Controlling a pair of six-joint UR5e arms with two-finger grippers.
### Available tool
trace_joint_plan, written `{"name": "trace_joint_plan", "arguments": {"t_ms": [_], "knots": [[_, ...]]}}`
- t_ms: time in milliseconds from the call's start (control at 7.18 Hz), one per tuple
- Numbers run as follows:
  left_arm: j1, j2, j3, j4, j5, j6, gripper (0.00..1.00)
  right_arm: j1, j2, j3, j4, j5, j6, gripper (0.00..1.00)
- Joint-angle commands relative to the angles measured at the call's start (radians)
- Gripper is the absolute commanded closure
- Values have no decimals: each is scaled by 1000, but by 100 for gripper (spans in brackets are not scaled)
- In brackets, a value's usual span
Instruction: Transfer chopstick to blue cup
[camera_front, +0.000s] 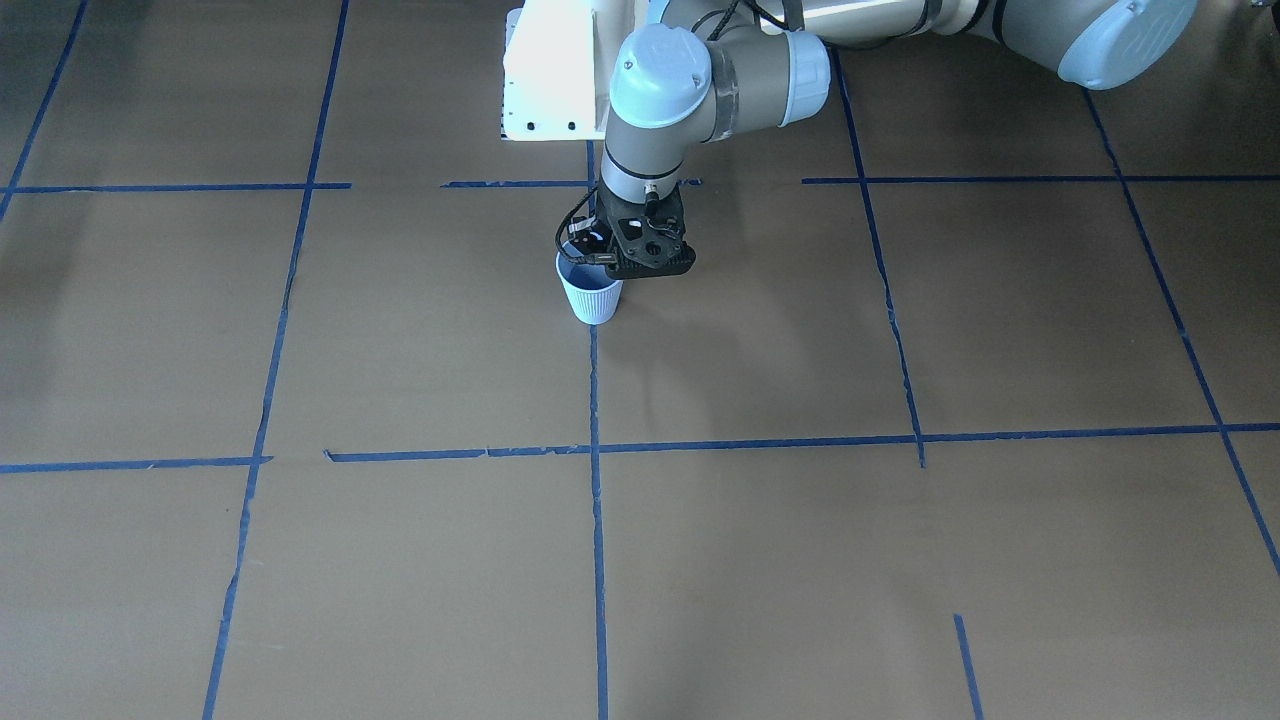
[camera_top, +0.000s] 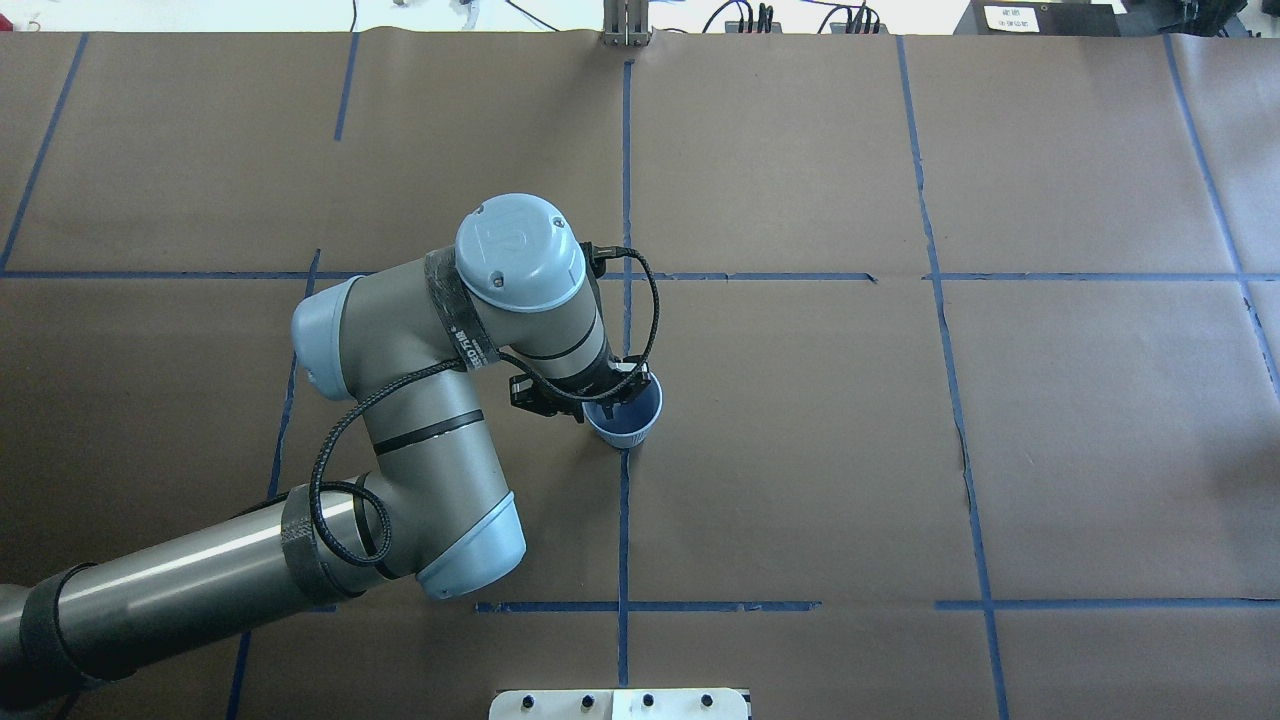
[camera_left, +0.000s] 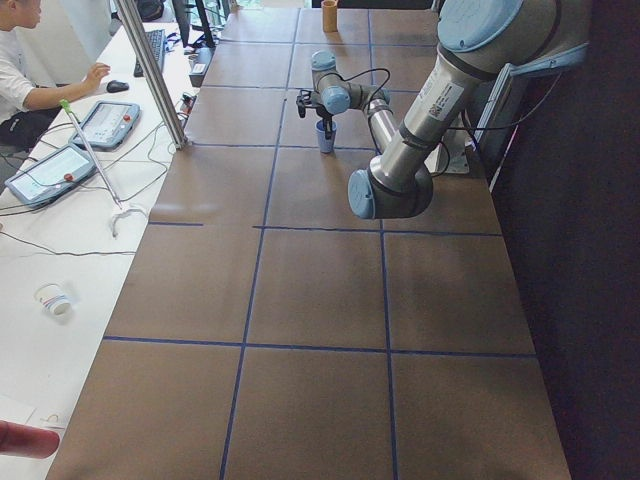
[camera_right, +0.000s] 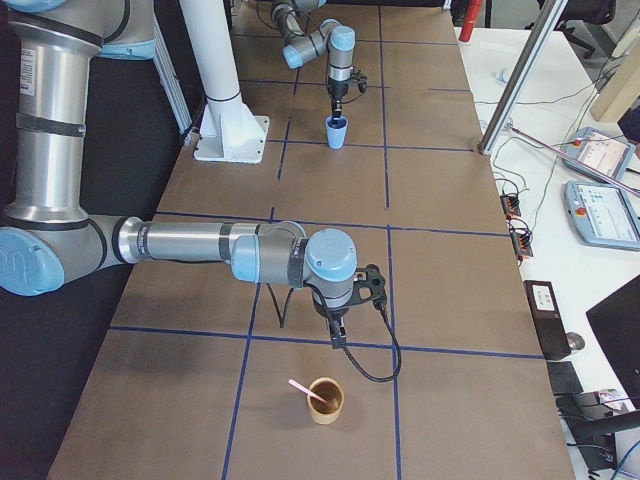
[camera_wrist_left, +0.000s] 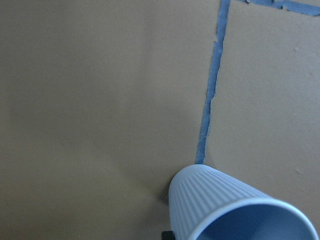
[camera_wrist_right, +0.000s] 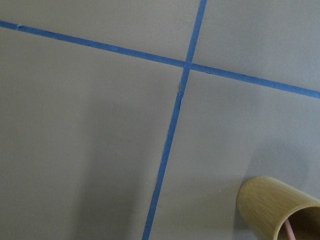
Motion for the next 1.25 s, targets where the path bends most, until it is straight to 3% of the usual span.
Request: {"name": "trace_joint_plan", "arguments": {"t_ms": [0, 279, 697, 1115], "knots": [[-30, 1, -63, 6, 8, -7, 0, 10, 3, -21, 2, -12, -2, 0], [-84, 12, -119, 9, 8, -9, 0, 94, 0, -35, -9, -61, 105, 2], [-119, 53, -188, 6, 9, -27, 0, 105, 15, -217, 0, -66, 217, 3], [-119, 106, -243, 3, 58, -24, 0, 105, 3, -241, -9, -72, 215, 8]]}}
